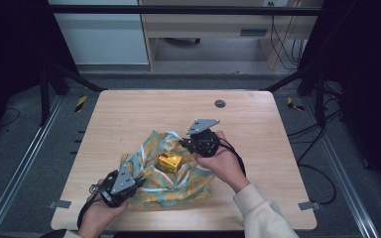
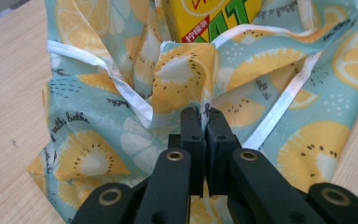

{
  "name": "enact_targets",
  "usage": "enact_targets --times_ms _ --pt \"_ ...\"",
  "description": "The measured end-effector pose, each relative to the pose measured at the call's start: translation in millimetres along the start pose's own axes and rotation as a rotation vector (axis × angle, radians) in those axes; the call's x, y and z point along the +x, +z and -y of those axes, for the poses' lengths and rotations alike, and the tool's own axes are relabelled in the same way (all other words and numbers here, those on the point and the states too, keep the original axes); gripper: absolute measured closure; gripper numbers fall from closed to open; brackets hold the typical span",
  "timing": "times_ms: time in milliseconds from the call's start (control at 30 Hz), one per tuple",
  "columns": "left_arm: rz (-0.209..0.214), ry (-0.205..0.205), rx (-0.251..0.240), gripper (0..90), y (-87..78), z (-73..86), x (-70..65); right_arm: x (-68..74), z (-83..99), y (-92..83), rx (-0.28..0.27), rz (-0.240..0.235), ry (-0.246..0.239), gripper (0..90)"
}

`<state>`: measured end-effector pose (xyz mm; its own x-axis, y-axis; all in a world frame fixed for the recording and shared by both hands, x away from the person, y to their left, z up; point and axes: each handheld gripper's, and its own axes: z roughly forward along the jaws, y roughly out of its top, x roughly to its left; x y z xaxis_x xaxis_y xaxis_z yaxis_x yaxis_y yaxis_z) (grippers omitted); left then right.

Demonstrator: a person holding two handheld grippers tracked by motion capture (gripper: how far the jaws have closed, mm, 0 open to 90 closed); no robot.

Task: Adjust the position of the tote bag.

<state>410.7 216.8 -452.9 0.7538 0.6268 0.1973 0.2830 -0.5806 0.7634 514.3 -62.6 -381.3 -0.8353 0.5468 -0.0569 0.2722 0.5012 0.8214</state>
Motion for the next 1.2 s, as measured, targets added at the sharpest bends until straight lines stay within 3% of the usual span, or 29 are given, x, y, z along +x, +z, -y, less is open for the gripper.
enact_targets --times_ms 400,467,533,567,800,1000,1067,1200 --pt "-0.013 -0.013 -0.027 88.7 -3.0 -1.3 0.1 -7.1 -6.0 1.5 -0.011 0.014 0.008 90.0" --pt "-0.041 -0.014 -0.035 88.8 -4.4 -2.2 0.1 -9.5 -5.4 3.7 -0.009 0.008 0.025 90.0" --pt "-0.047 -0.028 -0.051 88.9 -5.8 -2.9 0.9 -11.8 -5.4 5.2 -0.030 -0.012 0.065 90.0" --pt "-0.043 -0.032 -0.052 88.9 -6.0 -2.8 1.2 -11.7 -6.0 5.6 -0.024 -0.006 0.061 90.0" --pt "-0.011 -0.037 -0.025 88.9 0.6 -1.9 -1.5 -20.7 -1.5 12.2 0.012 0.022 0.075 90.0" --pt "0.007 -0.018 0.027 88.6 9.1 -1.2 -4.7 -36.6 10.9 22.8 0.060 0.041 0.131 90.0" --pt "0.006 -0.020 0.071 88.5 11.4 0.4 -4.5 -41.8 16.0 28.0 0.085 0.049 0.147 90.0" --pt "0.022 -0.050 0.081 88.5 14.0 4.1 -4.0 -50.7 29.6 37.0 0.142 0.076 0.157 90.0"
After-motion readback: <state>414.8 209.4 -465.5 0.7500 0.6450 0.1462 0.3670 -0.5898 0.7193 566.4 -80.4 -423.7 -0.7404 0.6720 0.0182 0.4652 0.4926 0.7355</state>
